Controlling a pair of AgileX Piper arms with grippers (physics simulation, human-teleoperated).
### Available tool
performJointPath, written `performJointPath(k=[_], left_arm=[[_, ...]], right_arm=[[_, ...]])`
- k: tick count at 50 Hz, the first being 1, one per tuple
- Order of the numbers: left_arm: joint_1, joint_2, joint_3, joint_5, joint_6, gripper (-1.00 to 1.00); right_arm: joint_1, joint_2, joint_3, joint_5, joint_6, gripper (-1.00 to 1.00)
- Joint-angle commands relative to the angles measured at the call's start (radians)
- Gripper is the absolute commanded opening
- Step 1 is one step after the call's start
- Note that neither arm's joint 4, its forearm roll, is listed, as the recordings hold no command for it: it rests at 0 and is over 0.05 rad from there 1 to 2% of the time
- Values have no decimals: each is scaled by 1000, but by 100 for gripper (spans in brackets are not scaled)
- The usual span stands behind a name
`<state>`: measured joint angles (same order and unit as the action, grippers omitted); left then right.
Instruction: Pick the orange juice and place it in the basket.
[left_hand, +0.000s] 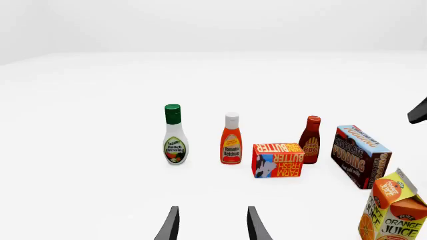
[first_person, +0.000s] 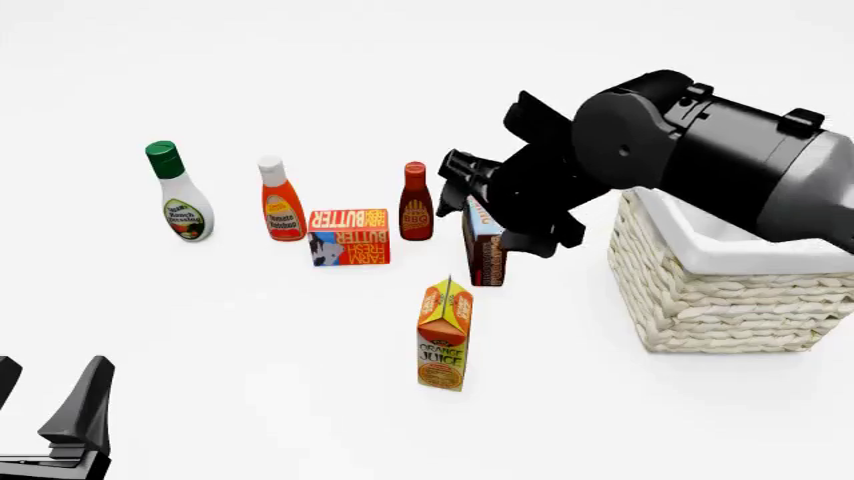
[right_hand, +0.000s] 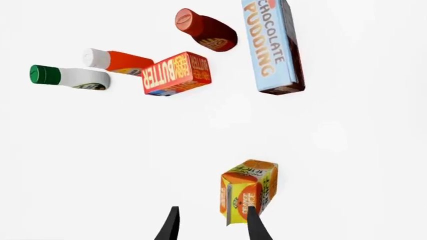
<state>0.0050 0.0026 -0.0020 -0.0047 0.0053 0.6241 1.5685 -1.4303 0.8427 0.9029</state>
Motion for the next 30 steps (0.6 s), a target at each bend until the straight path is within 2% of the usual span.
performJointPath(k=[1,9,12,18,19,28,30], left_arm=[[1,1,0,2,-2,100],[1,1,0,2,-2,100],[1,1,0,2,-2,100],[0,1,0,2,-2,100],[1,1,0,2,-2,100],[1,0,0,2,-2,100],[0,0,0,2,-2,100]], right_arm=[[13,40,-20,47,11,100],[19,76,-45,82,10,100],[37,80,-29,84,31,100],[20,120,-92,129,3,100],[10,137,-114,151,-17,100],[25,185,-171,182,-16,100],[20,206,-196,201,-32,100]])
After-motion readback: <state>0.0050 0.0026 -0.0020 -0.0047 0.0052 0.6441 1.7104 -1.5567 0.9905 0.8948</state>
